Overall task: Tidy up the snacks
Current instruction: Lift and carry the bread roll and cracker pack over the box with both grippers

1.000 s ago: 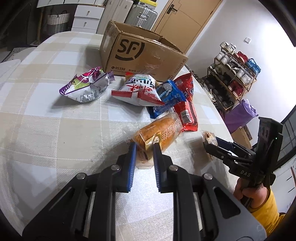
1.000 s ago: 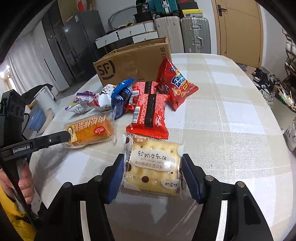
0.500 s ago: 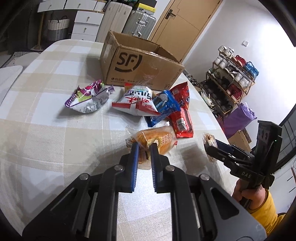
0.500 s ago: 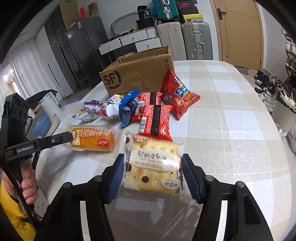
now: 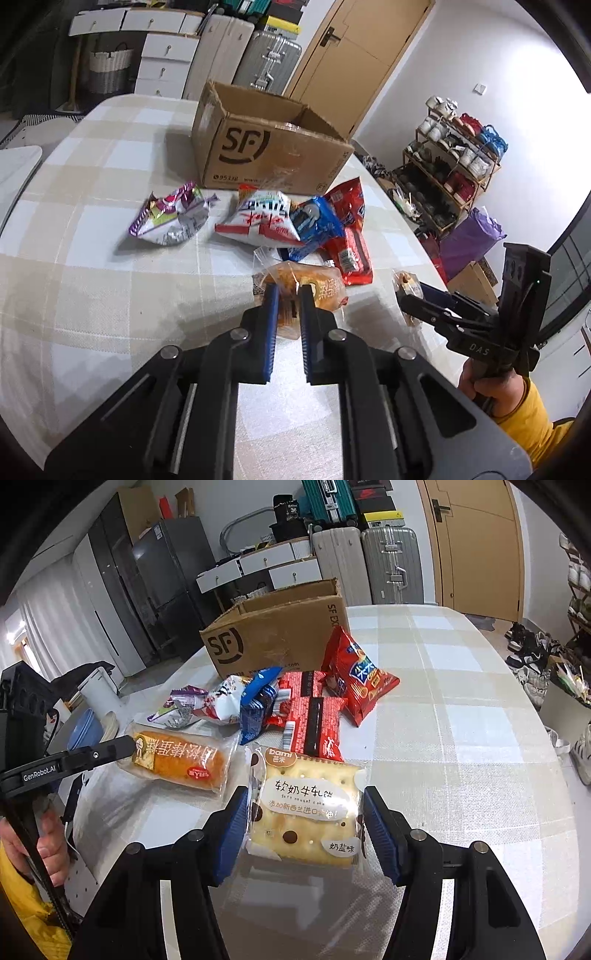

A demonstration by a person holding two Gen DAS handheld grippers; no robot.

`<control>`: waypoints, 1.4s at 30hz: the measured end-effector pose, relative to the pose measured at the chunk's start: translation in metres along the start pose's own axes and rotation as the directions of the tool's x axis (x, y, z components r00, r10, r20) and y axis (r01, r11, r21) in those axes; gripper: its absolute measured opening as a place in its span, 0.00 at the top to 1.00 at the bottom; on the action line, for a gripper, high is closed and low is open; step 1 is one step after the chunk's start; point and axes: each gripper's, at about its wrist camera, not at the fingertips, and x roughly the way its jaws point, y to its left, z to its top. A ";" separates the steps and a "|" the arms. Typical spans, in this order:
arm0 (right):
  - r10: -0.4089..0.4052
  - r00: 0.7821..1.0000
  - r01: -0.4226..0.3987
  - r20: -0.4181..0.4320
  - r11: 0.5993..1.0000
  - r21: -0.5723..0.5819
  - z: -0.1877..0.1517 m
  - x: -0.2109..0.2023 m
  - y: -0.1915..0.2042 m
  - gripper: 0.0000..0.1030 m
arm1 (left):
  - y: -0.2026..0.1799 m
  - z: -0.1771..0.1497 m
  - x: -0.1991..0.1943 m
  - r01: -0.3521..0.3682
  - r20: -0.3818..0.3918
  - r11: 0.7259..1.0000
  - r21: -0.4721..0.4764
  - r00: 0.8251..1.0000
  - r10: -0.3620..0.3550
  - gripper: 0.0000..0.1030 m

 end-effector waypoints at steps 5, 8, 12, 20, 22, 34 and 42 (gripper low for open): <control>0.012 1.000 -0.012 0.022 1.000 -0.002 0.007 -0.007 0.003 0.40 | -0.007 0.007 -0.012 0.009 0.028 1.000 0.016 1.000 -0.009 0.92; 0.025 0.999 -0.025 0.037 1.000 -0.004 0.013 -0.012 0.005 0.40 | -0.010 0.013 -0.022 0.008 0.051 1.000 0.023 0.999 -0.009 0.92; 0.048 0.997 -0.047 0.064 0.999 -0.019 0.027 -0.024 0.012 0.40 | -0.015 0.022 -0.037 0.008 0.084 0.999 0.036 0.996 -0.011 0.92; 0.108 0.985 -0.101 0.137 0.993 -0.055 0.073 -0.051 0.031 0.40 | -0.026 0.048 -0.086 0.016 0.206 0.999 0.048 0.978 -0.026 0.92; 0.106 0.982 -0.095 0.154 0.992 -0.081 0.087 -0.056 0.038 0.40 | -0.026 0.056 -0.096 0.016 0.232 0.999 0.049 0.972 -0.027 0.92; 0.159 0.959 -0.133 0.233 0.983 -0.123 0.193 -0.067 0.057 0.40 | -0.028 0.127 -0.136 -0.014 0.339 0.998 0.054 0.941 -0.005 0.92; 0.171 0.961 -0.149 0.219 0.982 -0.114 0.248 -0.035 0.060 0.40 | -0.023 0.178 -0.111 -0.024 0.336 0.998 0.055 0.942 0.004 0.92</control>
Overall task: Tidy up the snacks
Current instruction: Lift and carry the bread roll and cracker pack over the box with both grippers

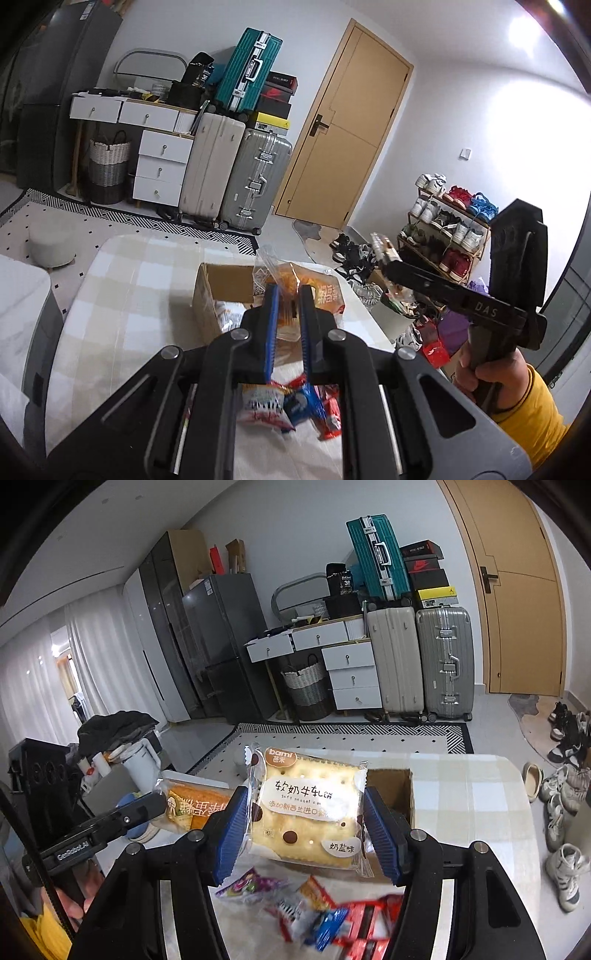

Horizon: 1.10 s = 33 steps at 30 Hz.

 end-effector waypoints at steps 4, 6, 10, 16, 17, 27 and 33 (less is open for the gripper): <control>-0.008 1.000 0.008 -0.015 1.000 -0.002 0.015 0.028 -0.004 0.40 | 0.005 0.016 0.034 -0.008 -0.016 1.000 0.009 1.000 0.008 0.92; -0.012 1.000 0.012 -0.015 1.000 0.000 0.022 0.039 -0.009 0.40 | 0.007 0.023 0.052 -0.016 -0.016 1.000 0.008 1.000 0.016 0.92; -0.014 1.000 0.014 -0.012 1.000 -0.005 0.036 0.061 -0.018 0.40 | 0.017 0.040 0.082 -0.032 -0.018 0.999 -0.006 0.999 0.032 0.92; -0.012 0.999 0.012 -0.050 1.000 -0.003 0.047 0.104 -0.035 0.40 | 0.031 0.056 0.141 -0.038 -0.072 0.999 -0.012 0.997 0.037 0.92; -0.006 0.998 0.007 -0.063 1.000 0.008 0.047 0.112 -0.040 0.40 | 0.033 0.057 0.152 -0.039 -0.087 0.999 -0.009 0.996 0.038 0.92; 0.016 0.981 0.003 -0.196 0.995 0.095 0.011 0.185 -0.081 0.40 | 0.051 0.033 0.246 -0.075 -0.206 0.997 0.017 0.975 0.077 0.92; 0.004 0.972 0.016 -0.237 0.996 0.082 -0.001 0.204 -0.091 0.40 | 0.063 0.021 0.282 -0.093 -0.249 0.995 0.020 0.964 0.095 0.92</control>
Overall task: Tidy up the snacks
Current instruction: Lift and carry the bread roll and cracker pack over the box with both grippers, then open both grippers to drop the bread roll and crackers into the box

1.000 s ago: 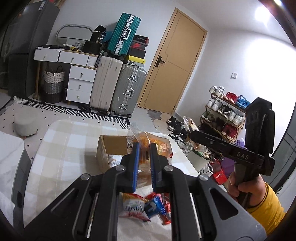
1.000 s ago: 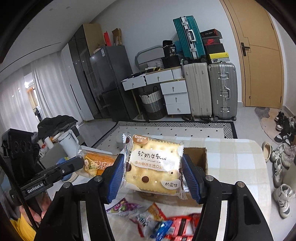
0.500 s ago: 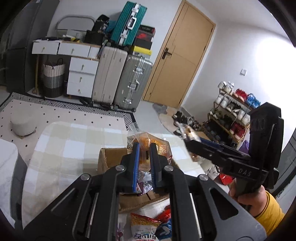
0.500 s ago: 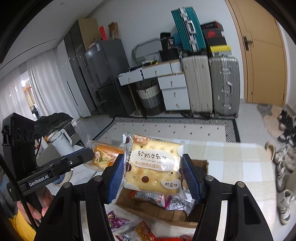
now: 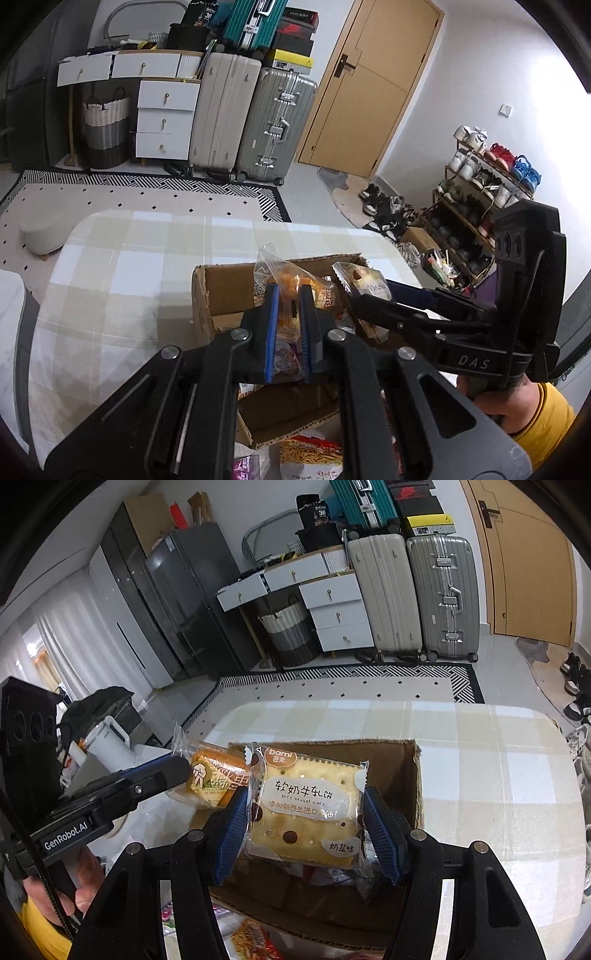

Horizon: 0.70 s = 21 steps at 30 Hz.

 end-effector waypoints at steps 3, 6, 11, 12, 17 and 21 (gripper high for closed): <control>-0.016 1.000 0.016 -0.010 1.000 -0.007 -0.004 0.007 -0.005 0.40 | 0.002 -0.003 0.013 -0.007 -0.022 1.000 0.009 1.000 0.007 0.92; -0.024 0.999 0.024 -0.022 1.000 -0.010 -0.007 0.012 -0.007 0.39 | 0.000 -0.005 0.024 -0.017 -0.034 1.000 0.017 0.999 0.018 0.92; -0.045 0.999 0.045 -0.018 0.998 -0.033 -0.012 0.012 -0.006 0.38 | -0.002 -0.007 0.031 -0.026 -0.035 0.999 0.033 0.999 0.027 0.92; -0.049 0.999 0.048 -0.017 0.998 -0.039 -0.012 0.012 -0.005 0.38 | -0.003 -0.007 0.033 -0.028 -0.033 0.999 0.041 0.999 0.029 0.92; -0.050 0.999 0.050 0.002 0.998 -0.043 -0.013 0.002 0.000 0.37 | -0.009 -0.010 0.023 -0.047 -0.023 0.997 0.054 0.999 0.048 0.92; -0.053 0.998 0.054 0.016 0.997 -0.051 -0.010 -0.006 0.003 0.35 | -0.013 -0.012 0.020 -0.074 -0.039 0.995 0.065 0.996 0.076 0.88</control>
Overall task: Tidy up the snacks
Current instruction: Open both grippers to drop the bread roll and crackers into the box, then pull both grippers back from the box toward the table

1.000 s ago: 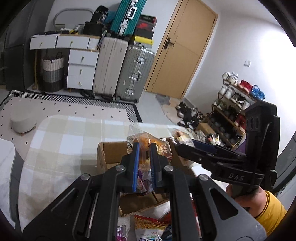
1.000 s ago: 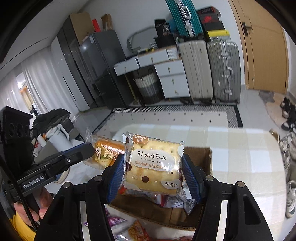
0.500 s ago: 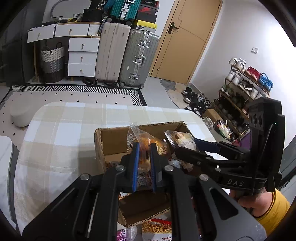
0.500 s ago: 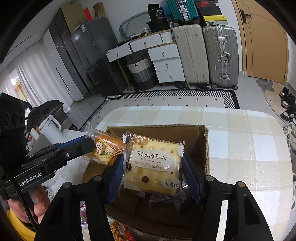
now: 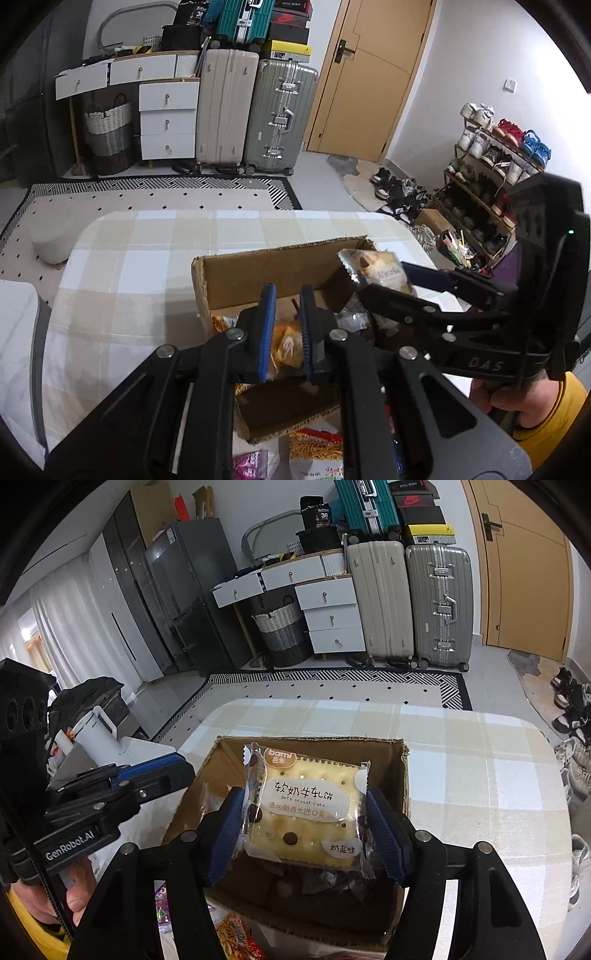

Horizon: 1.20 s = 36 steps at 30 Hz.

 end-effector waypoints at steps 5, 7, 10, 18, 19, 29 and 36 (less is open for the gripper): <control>-0.026 1.000 0.026 -0.004 0.999 -0.019 -0.001 -0.005 0.006 0.21 | -0.002 -0.001 -0.011 -0.019 -0.021 1.000 0.001 1.000 0.019 0.50; -0.020 1.000 0.020 0.005 0.999 -0.030 -0.002 -0.011 0.007 0.21 | -0.007 -0.003 -0.021 -0.021 -0.010 1.000 0.010 1.000 0.021 0.43; -0.018 0.999 0.020 0.047 0.998 -0.053 -0.001 -0.027 0.011 0.18 | -0.012 -0.004 -0.040 -0.038 0.033 0.999 0.023 0.999 0.037 0.28; 0.001 0.994 0.004 0.109 0.999 -0.046 0.000 -0.068 0.020 0.17 | -0.026 -0.002 -0.090 -0.063 0.077 0.997 0.038 0.995 0.060 0.25; 0.002 0.993 0.004 0.117 0.999 -0.050 -0.001 -0.076 0.022 0.17 | -0.028 -0.005 -0.098 -0.066 0.081 0.997 0.041 0.995 0.062 0.24; 0.014 0.979 0.006 0.205 0.995 -0.096 -0.029 -0.161 0.058 0.09 | -0.040 -0.049 -0.190 -0.079 0.137 0.997 0.026 0.988 0.075 0.14; 0.035 0.955 0.006 0.294 0.991 -0.137 -0.072 -0.229 0.098 0.05 | -0.058 -0.095 -0.273 -0.089 0.244 0.995 0.046 0.967 0.075 0.01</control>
